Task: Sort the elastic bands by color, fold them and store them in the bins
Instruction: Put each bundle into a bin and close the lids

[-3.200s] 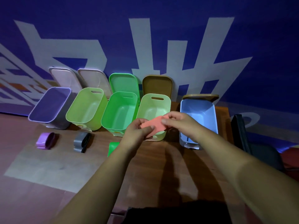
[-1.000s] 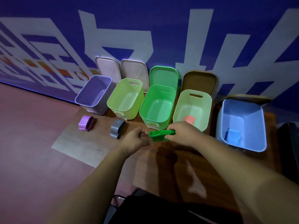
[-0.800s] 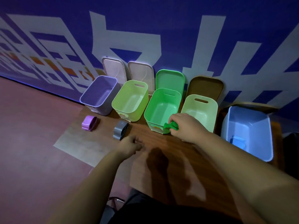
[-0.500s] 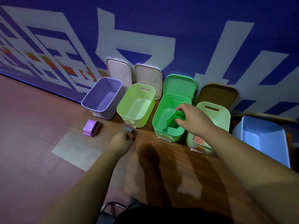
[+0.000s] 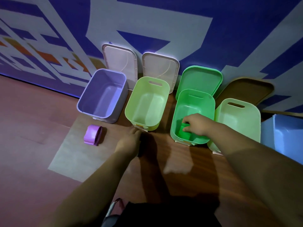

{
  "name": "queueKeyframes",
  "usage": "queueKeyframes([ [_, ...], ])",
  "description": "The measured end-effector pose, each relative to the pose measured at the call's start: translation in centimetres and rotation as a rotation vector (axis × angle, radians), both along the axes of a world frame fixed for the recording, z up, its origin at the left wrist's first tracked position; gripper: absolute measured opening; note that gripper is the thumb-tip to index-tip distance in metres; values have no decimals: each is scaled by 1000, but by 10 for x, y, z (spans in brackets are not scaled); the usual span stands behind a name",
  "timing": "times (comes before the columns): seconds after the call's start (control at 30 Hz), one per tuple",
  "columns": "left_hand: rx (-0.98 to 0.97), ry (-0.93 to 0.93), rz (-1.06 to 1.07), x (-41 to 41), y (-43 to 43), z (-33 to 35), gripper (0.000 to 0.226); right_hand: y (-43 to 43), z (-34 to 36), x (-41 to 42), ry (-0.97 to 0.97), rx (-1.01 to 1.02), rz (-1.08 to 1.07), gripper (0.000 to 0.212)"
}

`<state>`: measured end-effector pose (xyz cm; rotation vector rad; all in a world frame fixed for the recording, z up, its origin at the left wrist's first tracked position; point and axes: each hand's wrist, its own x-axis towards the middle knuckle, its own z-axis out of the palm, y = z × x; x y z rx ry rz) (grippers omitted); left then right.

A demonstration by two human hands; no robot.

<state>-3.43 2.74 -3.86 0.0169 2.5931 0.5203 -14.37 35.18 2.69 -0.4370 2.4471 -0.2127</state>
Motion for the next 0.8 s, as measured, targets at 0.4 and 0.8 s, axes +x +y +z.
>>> queueKeyframes([
  [0.4,-224,-34,-46,-5,17,12,68,-7,-10,5,33,-54,-187,49],
  [0.8,-255,113,-39,38,28,45,46,-8,33,54,240,-376,-45,11],
])
